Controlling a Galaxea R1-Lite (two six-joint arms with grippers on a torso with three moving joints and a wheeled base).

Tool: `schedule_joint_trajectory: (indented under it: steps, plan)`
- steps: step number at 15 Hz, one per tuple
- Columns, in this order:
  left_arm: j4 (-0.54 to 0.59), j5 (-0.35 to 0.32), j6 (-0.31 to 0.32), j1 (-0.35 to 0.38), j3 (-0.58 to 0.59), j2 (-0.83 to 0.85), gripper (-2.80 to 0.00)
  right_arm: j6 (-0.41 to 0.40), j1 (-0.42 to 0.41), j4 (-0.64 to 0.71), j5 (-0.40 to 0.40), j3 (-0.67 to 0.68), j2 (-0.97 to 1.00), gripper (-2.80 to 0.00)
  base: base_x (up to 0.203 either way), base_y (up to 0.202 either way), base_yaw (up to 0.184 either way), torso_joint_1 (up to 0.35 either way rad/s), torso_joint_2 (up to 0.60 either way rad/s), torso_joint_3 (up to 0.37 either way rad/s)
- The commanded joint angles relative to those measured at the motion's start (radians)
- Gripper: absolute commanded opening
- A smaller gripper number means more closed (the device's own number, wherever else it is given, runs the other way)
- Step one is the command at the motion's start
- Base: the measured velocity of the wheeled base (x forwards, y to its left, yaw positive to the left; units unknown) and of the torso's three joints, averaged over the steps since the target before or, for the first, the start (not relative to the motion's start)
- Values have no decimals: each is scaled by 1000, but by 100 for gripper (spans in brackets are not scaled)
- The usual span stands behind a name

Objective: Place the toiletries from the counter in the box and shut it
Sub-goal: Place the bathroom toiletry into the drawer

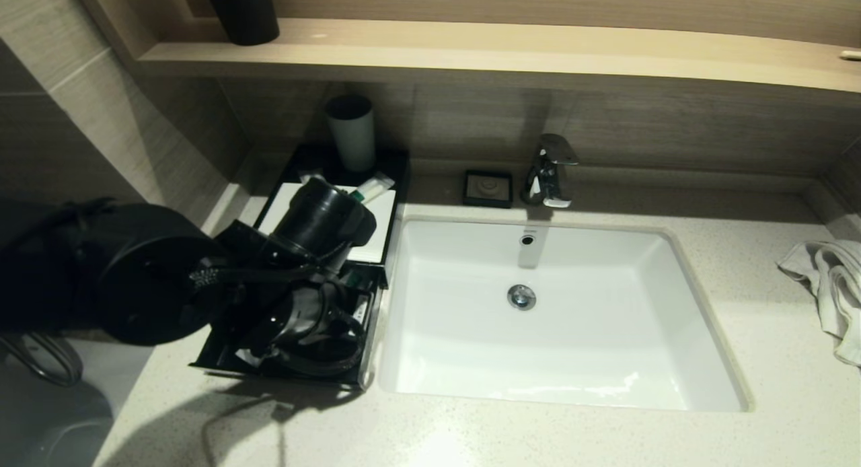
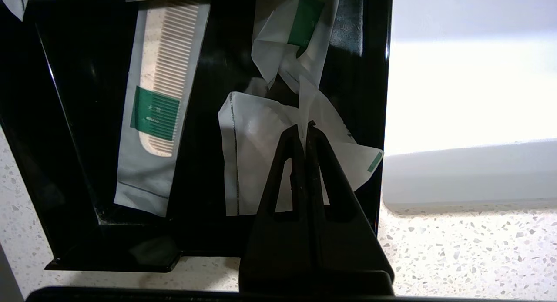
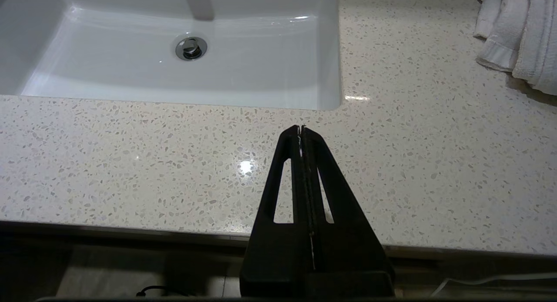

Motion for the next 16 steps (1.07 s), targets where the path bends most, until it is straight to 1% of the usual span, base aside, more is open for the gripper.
schedule_joint_trajectory:
  steps: [1,13,14,16]
  plan:
    - [3,4,-15,-1,3,9,-280,0,0,0,1,0,0,-280,0,0,0,0,0,0]
    - [1,3,-19,-12,12,27,-280,-1,0,-1,1,0,0,-280,0,0,0,0,0,0]
    - [0,3,-19,-12,16,27,0,0,0,0,1,0,0,-280,0,0,0,0,0,0]
    - [-7,5,-19,-12,23,27,0,-1,0,0,1,0,0,-280,0,0,0,0,0,0]
